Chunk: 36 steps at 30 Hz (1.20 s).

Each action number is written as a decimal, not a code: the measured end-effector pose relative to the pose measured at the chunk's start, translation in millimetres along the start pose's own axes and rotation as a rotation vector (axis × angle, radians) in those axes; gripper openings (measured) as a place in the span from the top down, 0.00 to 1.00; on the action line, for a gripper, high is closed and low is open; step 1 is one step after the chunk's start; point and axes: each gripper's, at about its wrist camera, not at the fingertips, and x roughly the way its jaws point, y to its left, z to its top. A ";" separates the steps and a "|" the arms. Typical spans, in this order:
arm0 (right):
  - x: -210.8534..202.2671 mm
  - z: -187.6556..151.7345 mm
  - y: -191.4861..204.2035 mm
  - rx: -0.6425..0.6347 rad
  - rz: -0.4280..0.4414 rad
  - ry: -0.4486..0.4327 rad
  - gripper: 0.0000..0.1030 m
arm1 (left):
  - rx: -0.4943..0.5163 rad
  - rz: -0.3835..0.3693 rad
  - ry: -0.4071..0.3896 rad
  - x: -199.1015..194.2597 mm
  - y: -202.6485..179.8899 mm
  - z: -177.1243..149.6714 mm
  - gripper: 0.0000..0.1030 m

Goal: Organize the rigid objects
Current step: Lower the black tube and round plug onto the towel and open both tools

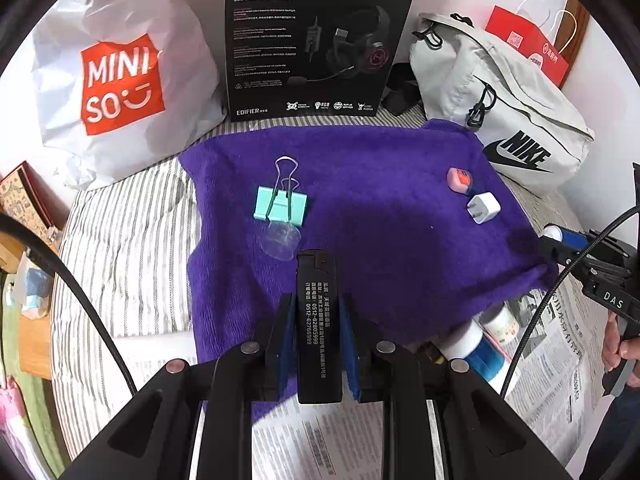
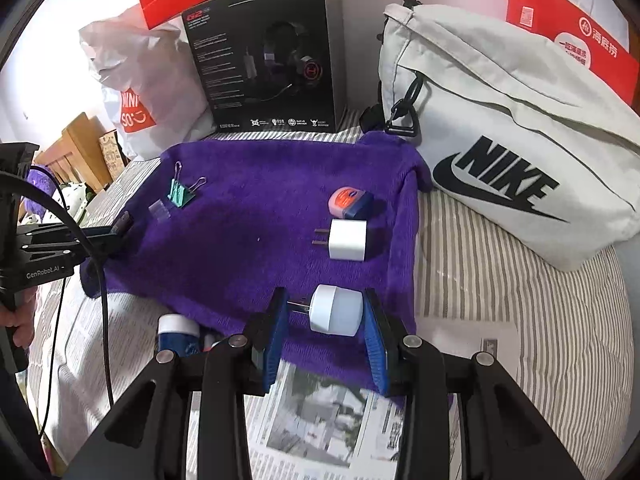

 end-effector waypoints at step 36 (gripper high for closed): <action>70.1 17.5 -3.8 -0.020 -0.021 0.104 0.65 | 0.017 0.015 0.084 56.2 18.8 11.1 0.79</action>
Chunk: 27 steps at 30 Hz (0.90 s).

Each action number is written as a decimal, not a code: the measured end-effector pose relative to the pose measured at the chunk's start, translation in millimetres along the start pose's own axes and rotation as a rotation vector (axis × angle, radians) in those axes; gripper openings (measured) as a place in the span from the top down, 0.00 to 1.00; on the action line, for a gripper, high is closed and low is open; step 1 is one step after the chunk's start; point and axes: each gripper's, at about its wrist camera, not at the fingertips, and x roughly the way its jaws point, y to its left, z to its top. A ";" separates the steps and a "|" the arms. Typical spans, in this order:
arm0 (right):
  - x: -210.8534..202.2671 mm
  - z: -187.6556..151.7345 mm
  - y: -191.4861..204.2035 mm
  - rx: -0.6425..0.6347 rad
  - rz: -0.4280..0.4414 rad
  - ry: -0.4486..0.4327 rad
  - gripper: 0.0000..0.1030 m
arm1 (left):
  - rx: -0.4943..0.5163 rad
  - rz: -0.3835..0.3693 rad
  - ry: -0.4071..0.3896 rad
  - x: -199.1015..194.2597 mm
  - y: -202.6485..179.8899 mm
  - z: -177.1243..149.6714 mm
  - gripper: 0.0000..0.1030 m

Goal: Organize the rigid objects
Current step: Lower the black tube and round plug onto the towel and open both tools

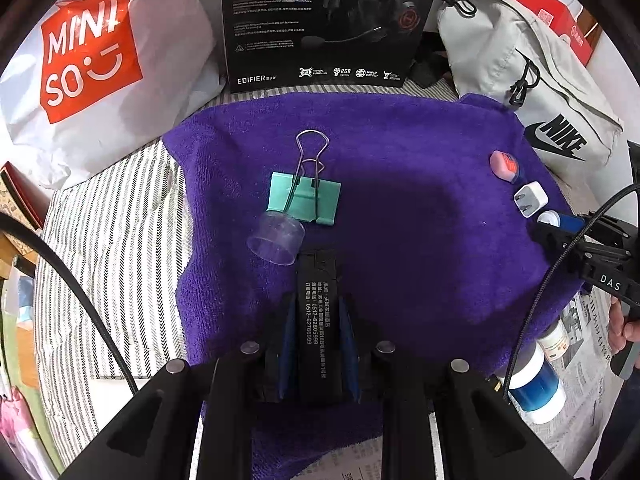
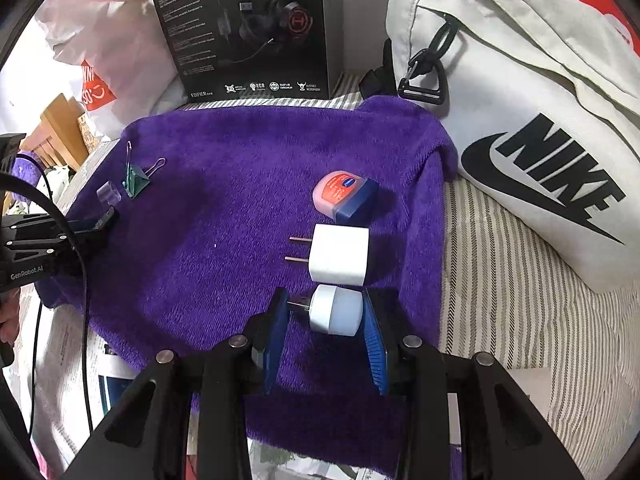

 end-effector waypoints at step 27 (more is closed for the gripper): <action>-7.9 -4.6 0.2 -0.010 0.027 0.011 0.49 | 0.035 0.029 0.007 -7.7 -10.7 -7.1 0.62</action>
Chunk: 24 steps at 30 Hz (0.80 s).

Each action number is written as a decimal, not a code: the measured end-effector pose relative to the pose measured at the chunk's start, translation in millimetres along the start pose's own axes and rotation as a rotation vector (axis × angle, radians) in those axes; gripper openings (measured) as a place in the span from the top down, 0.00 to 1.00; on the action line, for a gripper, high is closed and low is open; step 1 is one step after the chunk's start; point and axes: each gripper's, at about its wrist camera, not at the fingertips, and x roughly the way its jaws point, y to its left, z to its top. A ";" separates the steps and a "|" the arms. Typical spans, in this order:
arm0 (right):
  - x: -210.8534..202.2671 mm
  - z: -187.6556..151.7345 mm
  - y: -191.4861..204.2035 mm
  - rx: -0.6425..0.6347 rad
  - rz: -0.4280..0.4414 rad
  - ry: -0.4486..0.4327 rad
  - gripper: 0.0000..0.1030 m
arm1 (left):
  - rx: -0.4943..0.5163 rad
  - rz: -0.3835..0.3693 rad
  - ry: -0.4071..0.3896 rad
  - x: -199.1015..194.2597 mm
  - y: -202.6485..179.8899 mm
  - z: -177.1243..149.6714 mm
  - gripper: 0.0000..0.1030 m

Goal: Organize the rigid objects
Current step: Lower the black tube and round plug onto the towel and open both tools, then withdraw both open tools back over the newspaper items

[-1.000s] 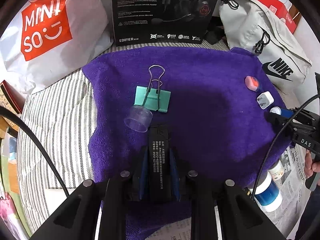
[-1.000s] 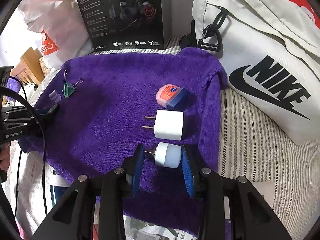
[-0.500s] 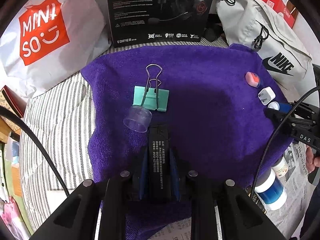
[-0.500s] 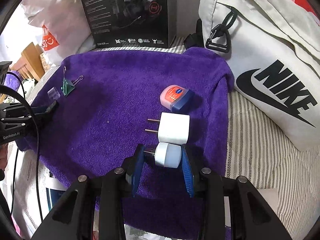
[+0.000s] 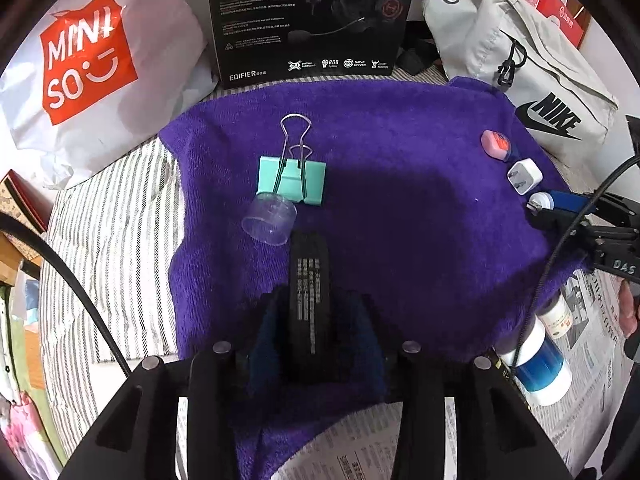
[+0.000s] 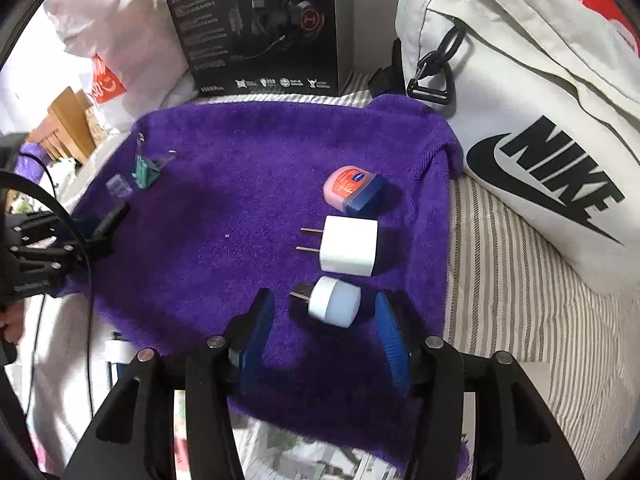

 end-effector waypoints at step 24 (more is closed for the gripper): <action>-90.8 -75.7 -5.5 0.093 -0.006 -0.076 0.43 | 0.019 -0.085 -0.041 -52.3 -72.0 -61.2 0.55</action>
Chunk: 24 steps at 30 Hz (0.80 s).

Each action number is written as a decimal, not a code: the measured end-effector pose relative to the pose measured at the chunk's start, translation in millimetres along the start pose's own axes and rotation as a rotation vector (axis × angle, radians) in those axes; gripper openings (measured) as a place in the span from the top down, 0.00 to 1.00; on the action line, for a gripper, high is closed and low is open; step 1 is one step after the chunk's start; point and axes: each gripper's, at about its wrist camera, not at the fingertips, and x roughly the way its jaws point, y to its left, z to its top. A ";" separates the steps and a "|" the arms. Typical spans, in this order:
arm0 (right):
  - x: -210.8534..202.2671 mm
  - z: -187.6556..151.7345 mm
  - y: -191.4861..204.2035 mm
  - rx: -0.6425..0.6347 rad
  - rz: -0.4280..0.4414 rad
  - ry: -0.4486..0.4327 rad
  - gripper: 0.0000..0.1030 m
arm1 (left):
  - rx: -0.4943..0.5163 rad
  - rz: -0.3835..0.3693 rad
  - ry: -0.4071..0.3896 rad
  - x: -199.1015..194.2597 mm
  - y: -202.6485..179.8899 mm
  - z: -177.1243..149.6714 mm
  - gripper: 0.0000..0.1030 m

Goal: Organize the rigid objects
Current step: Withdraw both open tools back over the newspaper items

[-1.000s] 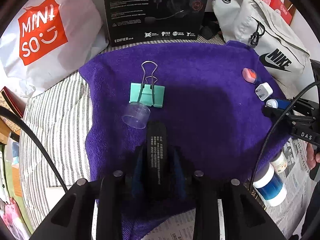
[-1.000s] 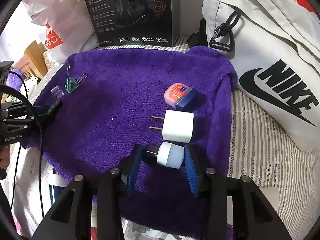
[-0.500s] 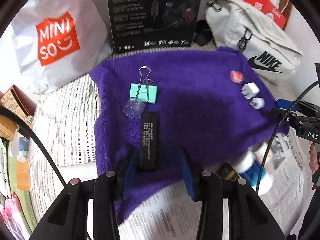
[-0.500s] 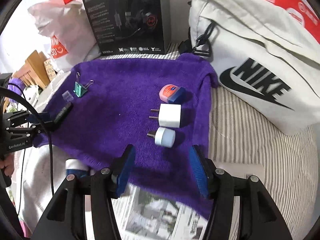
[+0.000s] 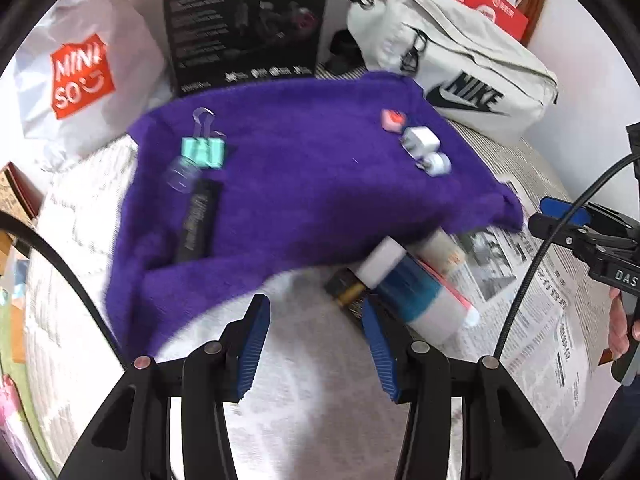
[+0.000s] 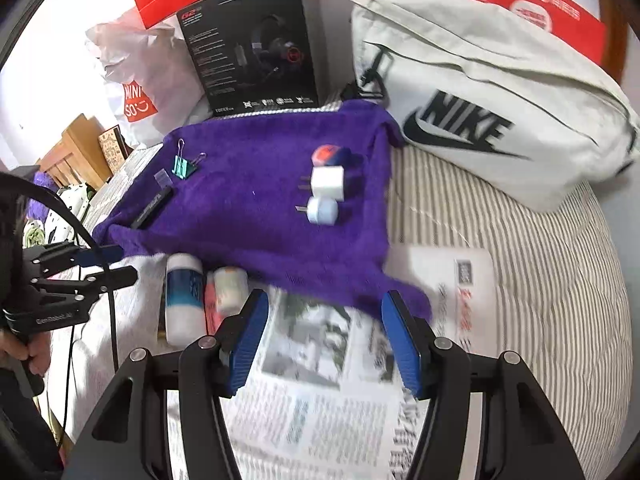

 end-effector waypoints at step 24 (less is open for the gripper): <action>-16.0 -45.6 -11.6 0.056 0.001 0.025 0.42 | 0.007 0.046 0.068 33.6 -28.5 -9.2 0.49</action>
